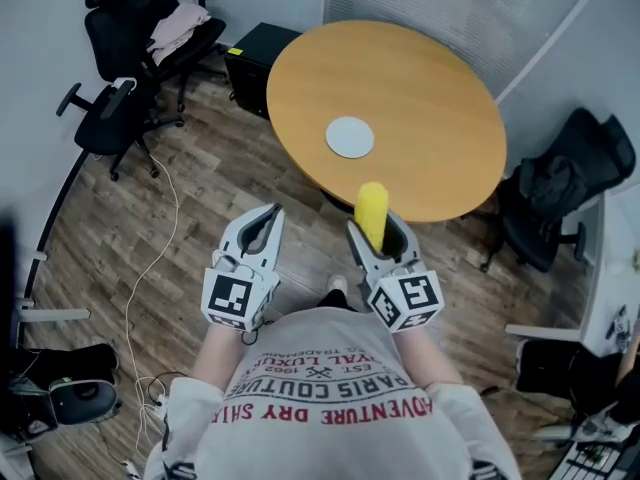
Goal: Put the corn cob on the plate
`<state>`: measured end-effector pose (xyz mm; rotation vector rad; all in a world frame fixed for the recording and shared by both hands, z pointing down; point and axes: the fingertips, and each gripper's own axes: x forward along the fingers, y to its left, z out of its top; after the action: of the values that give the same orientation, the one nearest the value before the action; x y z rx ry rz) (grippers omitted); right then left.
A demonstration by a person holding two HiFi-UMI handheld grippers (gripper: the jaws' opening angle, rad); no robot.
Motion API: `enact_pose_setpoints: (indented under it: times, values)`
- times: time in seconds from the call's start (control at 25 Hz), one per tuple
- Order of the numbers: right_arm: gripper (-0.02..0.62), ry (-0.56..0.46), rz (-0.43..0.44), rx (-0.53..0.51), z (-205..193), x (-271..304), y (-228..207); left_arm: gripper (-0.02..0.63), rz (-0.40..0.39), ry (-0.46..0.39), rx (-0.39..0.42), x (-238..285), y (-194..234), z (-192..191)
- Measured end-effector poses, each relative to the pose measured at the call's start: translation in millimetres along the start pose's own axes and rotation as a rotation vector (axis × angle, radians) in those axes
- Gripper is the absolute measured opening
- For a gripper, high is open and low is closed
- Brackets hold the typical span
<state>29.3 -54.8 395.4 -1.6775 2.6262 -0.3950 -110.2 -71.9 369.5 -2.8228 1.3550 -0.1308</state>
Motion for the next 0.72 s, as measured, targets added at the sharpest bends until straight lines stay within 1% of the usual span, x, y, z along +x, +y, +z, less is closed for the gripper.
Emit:
enact_pose_setpoints:
  times: [0.08,0.2,0.44,0.56,0.72]
  values:
    - [0.266,0.0,0.018,-0.006,9,11,-19,0.033,0.013,-0.001,-0.004,24,-2,5]
    - [0.267,0.0,0.039,-0.017,17,27,-47,0.033,0.027,-0.005,0.012,57,-3,9]
    - [0.267,0.024,0.06,-0.007,21,49,-105,0.033,0.066,-0.007,0.004,114,-8,12]
    - [0.267,0.042,0.067,-0.004,21,58,-123,0.032,0.06,-0.021,-0.016,135,-11,16]
    - [0.266,0.059,0.053,0.005,17,68,-141,0.032,0.046,-0.007,-0.033,156,-11,8]
